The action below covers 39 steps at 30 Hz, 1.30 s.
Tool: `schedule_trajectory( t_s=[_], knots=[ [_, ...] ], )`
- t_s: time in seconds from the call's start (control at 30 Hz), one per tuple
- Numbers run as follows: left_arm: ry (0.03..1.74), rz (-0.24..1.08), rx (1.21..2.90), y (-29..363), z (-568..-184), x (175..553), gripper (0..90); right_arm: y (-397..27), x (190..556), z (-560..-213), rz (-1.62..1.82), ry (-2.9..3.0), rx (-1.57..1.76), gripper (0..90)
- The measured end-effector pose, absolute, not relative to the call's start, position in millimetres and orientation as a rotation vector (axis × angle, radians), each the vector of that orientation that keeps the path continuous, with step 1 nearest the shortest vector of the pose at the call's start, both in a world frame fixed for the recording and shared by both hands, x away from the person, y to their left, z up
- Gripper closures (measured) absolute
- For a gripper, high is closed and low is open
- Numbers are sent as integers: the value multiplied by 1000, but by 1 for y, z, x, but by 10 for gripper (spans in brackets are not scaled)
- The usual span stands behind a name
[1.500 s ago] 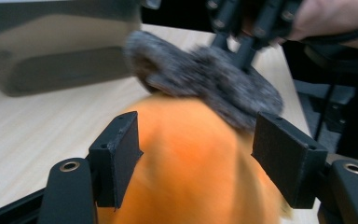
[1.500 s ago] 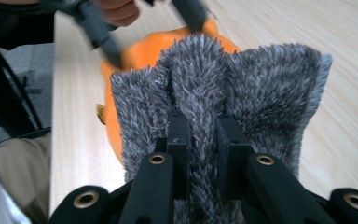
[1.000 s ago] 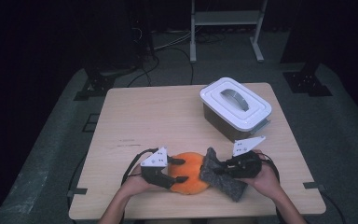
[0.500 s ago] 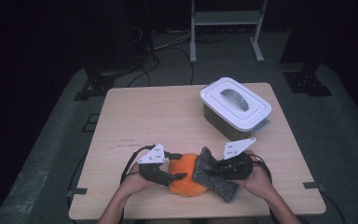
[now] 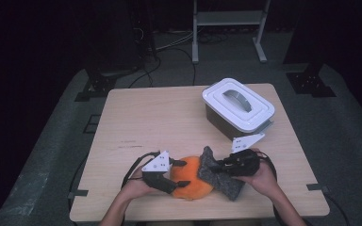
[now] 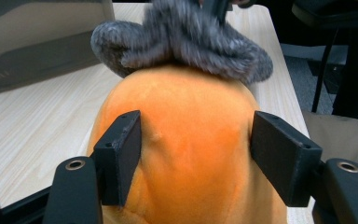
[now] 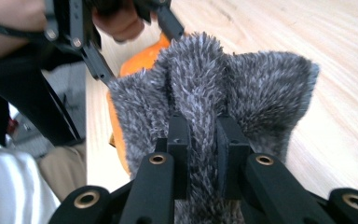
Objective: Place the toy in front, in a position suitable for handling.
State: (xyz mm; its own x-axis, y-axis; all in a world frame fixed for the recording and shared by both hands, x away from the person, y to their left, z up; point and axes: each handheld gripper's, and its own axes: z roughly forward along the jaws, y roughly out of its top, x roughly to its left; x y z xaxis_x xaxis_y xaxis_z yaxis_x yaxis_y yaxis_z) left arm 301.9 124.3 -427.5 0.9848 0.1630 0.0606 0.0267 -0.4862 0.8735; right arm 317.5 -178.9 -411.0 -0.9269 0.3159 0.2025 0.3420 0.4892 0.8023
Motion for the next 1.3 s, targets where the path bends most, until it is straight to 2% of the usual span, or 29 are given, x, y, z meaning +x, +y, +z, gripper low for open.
schedule_trajectory(
  t_s=[0.13, 0.17, 0.27, 0.33, 0.37, 0.43, 0.5, 0.7, 0.8, 1.13, 1.3],
  knots=[
    [181, 137, 2054, 128, -420, 306, 250, -174, 314, -413, -1419, -2735, -569, 776],
    [231, 150, 2064, 129, -416, 308, 171, -175, 310, -414, -1400, -2749, -560, 777],
    [269, 145, 2094, 130, -419, 310, 120, -178, 307, -416, -1382, -2755, -543, 776],
    [278, 91, 2100, 130, -423, 312, 142, -182, 304, -417, -1375, -2754, -539, 775],
    [258, 78, 2104, 128, -425, 311, 243, -186, 303, -417, -1353, -2747, -538, 775],
    [219, 102, 2106, 125, -424, 307, 275, -187, 303, -417, -1340, -2743, -536, 775],
    [194, 123, 2115, 123, -422, 306, 370, -191, 304, -413, -1334, -2737, -554, 783],
    [112, 151, 2109, 119, -423, 301, 408, -176, 304, -397, -1488, -2728, -539, 784],
    [103, 167, 2123, 121, -422, 301, 426, -174, 307, -401, -1479, -2725, -532, 784],
    [95, 167, 2118, 123, -422, 300, 431, -211, 316, -425, -1333, -2712, -715, 782],
    [57, 185, 2119, 119, -420, 299, 437, -199, 315, -406, -1518, -2648, -654, 782]
  ],
)
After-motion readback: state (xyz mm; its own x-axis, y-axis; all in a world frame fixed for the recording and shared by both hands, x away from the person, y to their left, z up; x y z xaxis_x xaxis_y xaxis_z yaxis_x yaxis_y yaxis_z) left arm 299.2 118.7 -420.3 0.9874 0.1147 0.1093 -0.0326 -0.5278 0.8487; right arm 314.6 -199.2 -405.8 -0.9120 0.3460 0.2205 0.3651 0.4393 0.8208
